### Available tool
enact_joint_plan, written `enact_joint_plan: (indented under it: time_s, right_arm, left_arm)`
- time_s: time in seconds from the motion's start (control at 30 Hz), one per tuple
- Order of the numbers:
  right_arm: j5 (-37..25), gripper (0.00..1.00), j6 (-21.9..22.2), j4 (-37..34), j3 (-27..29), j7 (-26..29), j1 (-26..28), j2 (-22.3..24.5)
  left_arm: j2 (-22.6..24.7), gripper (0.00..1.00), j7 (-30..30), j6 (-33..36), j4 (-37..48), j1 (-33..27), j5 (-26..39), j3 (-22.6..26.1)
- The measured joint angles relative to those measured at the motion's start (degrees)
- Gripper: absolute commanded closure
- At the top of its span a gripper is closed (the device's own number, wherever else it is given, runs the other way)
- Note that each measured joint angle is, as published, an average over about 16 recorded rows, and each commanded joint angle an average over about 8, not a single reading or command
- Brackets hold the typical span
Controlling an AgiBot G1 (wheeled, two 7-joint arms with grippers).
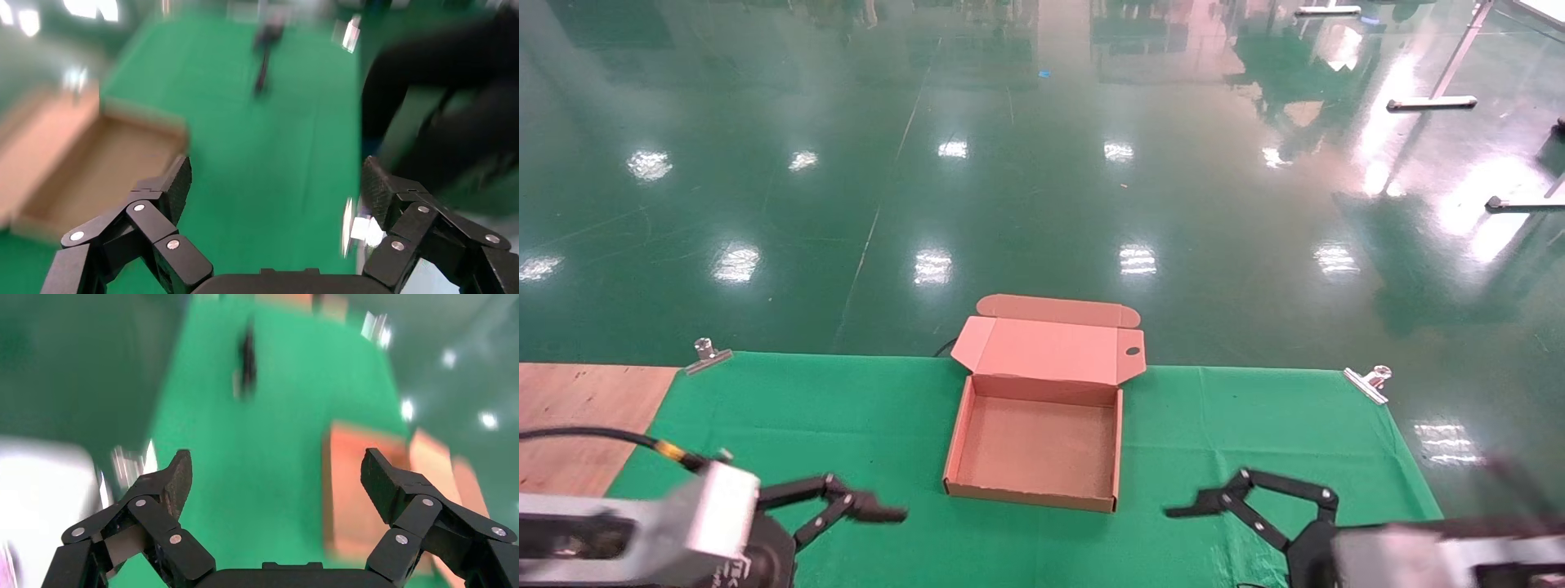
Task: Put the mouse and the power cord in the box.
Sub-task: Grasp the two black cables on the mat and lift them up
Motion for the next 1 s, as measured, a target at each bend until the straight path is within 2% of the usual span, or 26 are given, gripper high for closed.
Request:
enact_joint_plan:
  time_s: [0.27, 0.47, 0.7, 1.0]
  right_arm:
    - [-27.29, 0.00, 3.42, 0.69, -9.16, -6.58, 4.48, -4.50]
    - [-41.56, 0.00, 7.24, -0.07, -14.11, -7.43, 4.07, -7.79]
    - [-48.66, 0.00, 11.40, -3.89, -16.68, -7.30, 2.05, -10.83]
    - [-48.54, 0.00, 15.96, -14.19, -17.29, -10.95, 1.70, -15.61]
  left_arm:
    - [2.58, 0.00, 1.36, -1.54, 5.24, -4.96, 18.98, 6.92]
    - [6.03, 0.00, 3.33, -4.37, 10.83, -6.92, 29.56, 10.91]
    - [10.86, 0.00, 5.91, -6.95, 17.73, -8.43, 37.45, 14.54]
    - [15.51, 0.00, 9.61, -8.23, 26.69, -10.42, 41.65, 17.05]
